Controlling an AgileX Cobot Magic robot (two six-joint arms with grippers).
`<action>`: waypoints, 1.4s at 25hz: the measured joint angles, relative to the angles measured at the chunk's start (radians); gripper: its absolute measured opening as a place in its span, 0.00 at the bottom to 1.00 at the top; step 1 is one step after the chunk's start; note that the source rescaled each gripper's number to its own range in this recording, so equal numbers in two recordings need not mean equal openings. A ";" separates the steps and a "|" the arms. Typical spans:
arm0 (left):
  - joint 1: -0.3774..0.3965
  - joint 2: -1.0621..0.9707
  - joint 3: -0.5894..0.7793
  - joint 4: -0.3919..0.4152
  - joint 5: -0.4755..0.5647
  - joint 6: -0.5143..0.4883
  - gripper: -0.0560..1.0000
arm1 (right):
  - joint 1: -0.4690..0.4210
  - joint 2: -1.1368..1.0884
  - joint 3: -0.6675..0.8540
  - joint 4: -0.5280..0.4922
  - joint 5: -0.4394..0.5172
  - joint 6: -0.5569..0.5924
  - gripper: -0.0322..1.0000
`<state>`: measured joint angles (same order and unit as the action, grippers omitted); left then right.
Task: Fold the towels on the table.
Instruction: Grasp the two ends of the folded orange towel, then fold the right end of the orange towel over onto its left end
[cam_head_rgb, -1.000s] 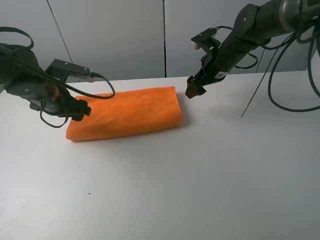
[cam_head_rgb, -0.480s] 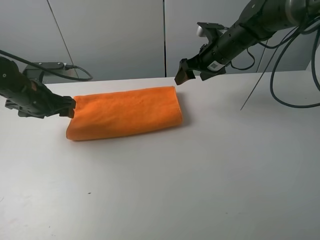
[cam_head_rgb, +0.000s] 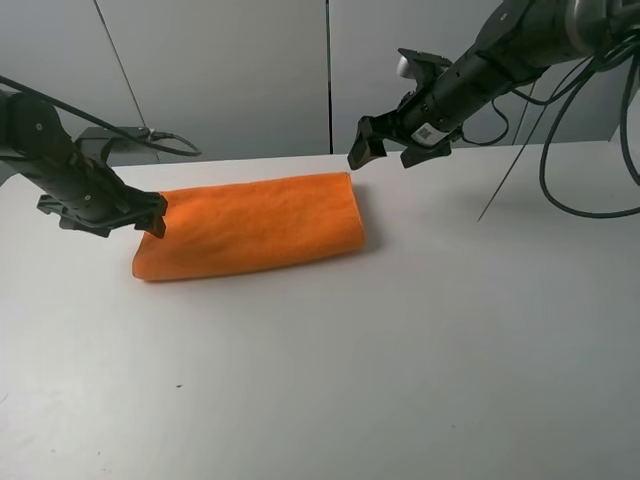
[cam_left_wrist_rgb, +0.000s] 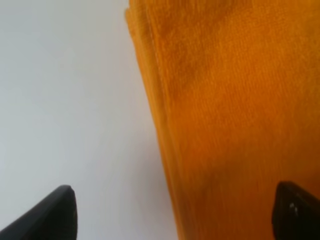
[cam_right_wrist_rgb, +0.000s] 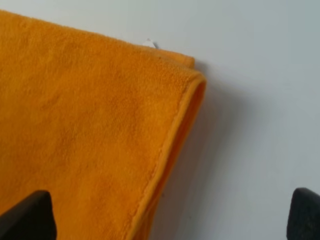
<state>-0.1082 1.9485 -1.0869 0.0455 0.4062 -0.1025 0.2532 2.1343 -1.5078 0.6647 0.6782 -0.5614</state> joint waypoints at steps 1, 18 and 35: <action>0.000 0.008 -0.006 -0.004 0.009 0.002 1.00 | 0.000 0.007 0.000 0.000 0.000 0.005 1.00; -0.032 0.088 -0.023 0.013 0.065 0.080 1.00 | 0.000 0.034 0.000 -0.025 0.007 0.024 1.00; -0.040 0.088 -0.025 0.008 0.106 0.147 1.00 | 0.000 0.148 0.000 0.216 0.063 -0.027 1.00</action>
<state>-0.1481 2.0363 -1.1117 0.0535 0.5120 0.0449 0.2532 2.2821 -1.5078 0.8806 0.7414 -0.5881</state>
